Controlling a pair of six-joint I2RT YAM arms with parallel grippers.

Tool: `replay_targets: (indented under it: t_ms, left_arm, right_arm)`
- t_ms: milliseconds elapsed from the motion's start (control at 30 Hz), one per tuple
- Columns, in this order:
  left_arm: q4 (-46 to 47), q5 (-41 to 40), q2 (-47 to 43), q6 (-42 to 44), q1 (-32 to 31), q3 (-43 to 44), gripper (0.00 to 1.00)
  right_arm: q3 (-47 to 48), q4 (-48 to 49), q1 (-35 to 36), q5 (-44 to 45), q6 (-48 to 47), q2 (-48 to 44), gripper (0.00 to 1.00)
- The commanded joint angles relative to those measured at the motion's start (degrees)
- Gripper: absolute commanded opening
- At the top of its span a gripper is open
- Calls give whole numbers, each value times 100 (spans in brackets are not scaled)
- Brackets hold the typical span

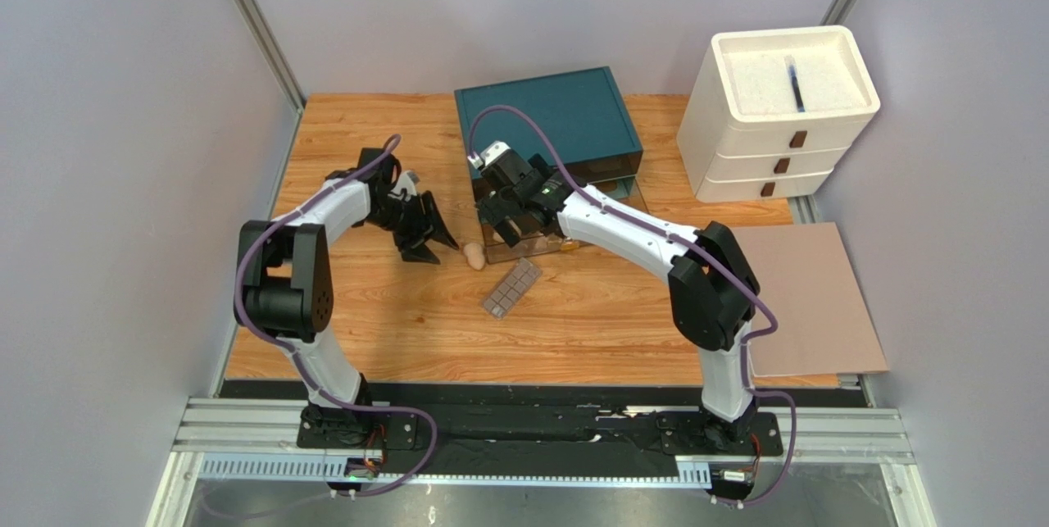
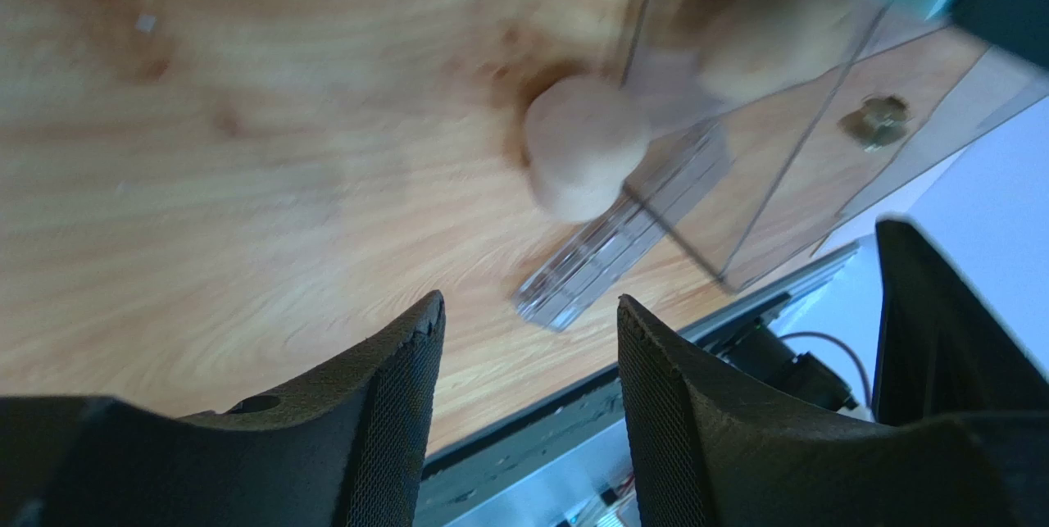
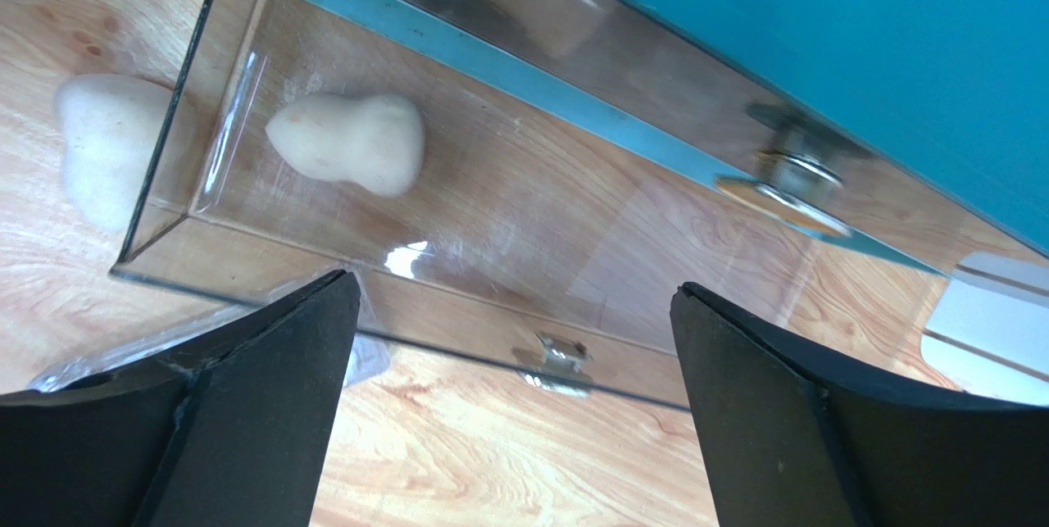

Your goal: Organize the makeup

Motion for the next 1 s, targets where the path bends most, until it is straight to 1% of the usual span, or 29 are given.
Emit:
replay_targets:
  t_ms: [0,133,267,300,533,600,667,700,767,800,900,967]
  left_arm:
    - [434,7,295,-467,-135,464,60]
    - [689,78,655,-696,-293,578,59]
    - [663,43,919,-722,-433,771,59]
    - [654,51,954,-740,-460,798,59]
    - [575,-124,1236,-740,-776,982,58]
    - [514,-230,1297,-731,-829,1009,56]
    - [461,-335,1368,-662,-838,1009,49]
    - [435,-362,1394,-635,-847,1000,35]
    - [373,-537,1412,-565,-847,1009,22]
    - [321,-599,1429,-538,-856,1000,12]
    - [224,-687,1421,-459,-847,983,0]
    - [215,-740,1359,-406,-847,921,0]
  right_arm:
    - [-75,27,16,235,180,-837,100]
    - [-251,18,16,428,198,-1363,100]
    - [-322,-26,-63,569,198,-1707,100]
    - [-322,-43,-81,604,346,-1760,100]
    - [-550,-61,-388,604,505,-2103,100]
    - [-656,-70,-424,605,523,-2191,100]
    - [-735,-61,-459,613,567,-2235,100]
    - [-796,-61,-467,605,575,-2287,100]
    - [-867,-61,-476,605,628,-2332,100]
    - [-928,-61,-468,596,646,-2367,100]
    - [-1025,-61,-476,596,681,-2428,100]
    - [-1060,-61,-485,622,698,-2490,100]
